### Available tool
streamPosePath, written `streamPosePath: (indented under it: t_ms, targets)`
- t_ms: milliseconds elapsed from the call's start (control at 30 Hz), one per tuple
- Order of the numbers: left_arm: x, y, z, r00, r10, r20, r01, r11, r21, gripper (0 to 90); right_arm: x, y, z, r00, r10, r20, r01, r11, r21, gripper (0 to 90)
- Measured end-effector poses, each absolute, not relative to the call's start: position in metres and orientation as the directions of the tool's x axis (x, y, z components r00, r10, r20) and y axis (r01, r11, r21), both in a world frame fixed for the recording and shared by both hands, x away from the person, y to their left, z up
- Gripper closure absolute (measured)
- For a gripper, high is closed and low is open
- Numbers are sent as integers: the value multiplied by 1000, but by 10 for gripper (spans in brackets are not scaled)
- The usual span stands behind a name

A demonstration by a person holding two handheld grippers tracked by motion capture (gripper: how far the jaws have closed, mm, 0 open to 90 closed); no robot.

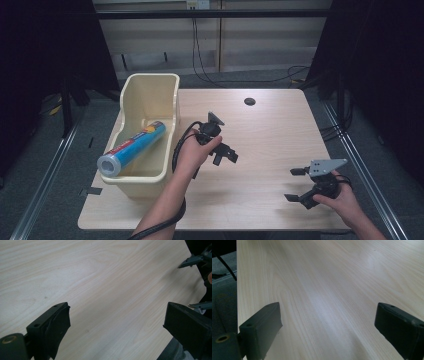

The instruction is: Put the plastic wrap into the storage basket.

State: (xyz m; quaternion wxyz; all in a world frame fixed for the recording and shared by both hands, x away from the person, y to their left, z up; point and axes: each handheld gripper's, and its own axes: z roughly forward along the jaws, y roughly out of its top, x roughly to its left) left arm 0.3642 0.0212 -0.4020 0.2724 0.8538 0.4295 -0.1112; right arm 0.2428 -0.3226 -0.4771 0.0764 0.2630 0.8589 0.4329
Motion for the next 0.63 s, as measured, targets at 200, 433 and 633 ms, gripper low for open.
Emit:
streamPosePath:
  t_ms: [200, 433, 633]
  targets:
    - [358, 19, -414, 616, 663, -425, 787, -493, 372, 62, 243, -323, -478, -846, 524, 96, 390, 486, 782, 67]
    - [351, 19, -425, 636, 659, -402, 770, -504, 392, 61, 244, -322, -479, -847, 524, 93, 390, 492, 778, 67]
    - [346, 20, -436, 648, 647, -403, 760, -513, 399, 58, 245, -322, -480, -841, 534, 87, 394, 494, 775, 66]
